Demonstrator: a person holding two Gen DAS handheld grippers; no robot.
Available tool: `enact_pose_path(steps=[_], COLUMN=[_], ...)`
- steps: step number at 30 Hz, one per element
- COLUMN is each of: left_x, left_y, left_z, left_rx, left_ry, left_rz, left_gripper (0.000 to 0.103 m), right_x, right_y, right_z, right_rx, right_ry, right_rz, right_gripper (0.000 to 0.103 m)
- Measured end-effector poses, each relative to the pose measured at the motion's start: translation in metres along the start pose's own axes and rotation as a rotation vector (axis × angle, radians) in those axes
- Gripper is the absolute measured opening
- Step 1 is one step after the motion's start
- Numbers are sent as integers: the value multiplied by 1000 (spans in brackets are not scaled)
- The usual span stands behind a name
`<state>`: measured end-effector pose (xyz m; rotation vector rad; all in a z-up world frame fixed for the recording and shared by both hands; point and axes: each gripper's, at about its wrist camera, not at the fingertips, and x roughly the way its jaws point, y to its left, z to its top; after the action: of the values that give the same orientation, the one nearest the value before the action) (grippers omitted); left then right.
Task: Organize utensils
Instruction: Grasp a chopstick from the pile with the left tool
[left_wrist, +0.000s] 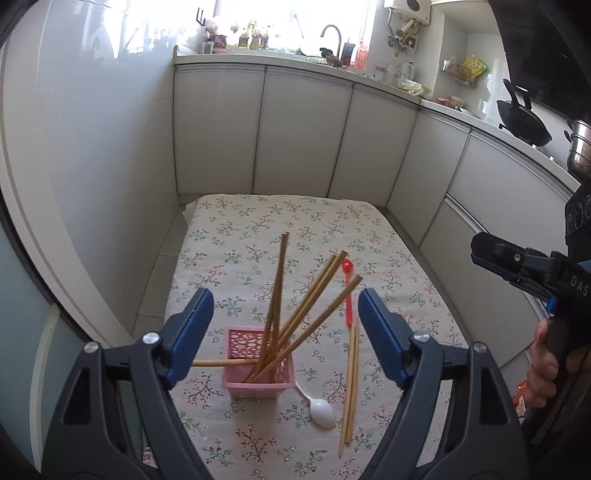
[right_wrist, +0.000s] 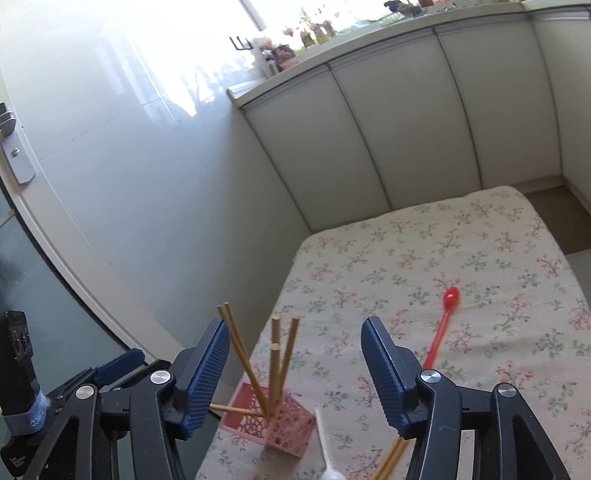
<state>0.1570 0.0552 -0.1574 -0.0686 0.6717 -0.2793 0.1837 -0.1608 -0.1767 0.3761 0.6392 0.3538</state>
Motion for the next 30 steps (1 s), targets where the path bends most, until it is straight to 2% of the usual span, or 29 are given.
enact_pose_path(steps=[2,7,12,19,24,25,26,27,28,30], left_x=[5,22,48,101,147,156,166,175,184,202], left_y=[-9,-42,-77,-111,-119,-118,-117,-114,-110,-103], left_z=[-1,-11,-26,-55,-70,-72,-73,-75,-76,-78], left_rx=[8,68,130,193,181,172,160,140,117,74], left_ry=[23,102,205,393,480,489,498,510,521,544], left_rz=[-41,-91,-124,-130,-116,-104,-92,-79,-70,-55], left_gripper=[83,84,85,85,84,83,76,66,61,40], right_x=[-6,-17,-16,-13,-14,-13,-12,-11,-10,-6], right_y=[-12,-42,-74,-119,-141,-147,-152,-157,-161,-168], right_z=[-1,-4,-10,-26,-34,-37,-39,-41,-43,-47], right_rx=[9,44,110,199,238,254,268,280,290,302], right_ry=[11,54,144,278,327,337,349,360,370,391], right_rz=[-25,-98,-192,-274,-316,-324,-333,-344,-354,-370], right_gripper=[73,79,83,84,84,84,84,84,84,84])
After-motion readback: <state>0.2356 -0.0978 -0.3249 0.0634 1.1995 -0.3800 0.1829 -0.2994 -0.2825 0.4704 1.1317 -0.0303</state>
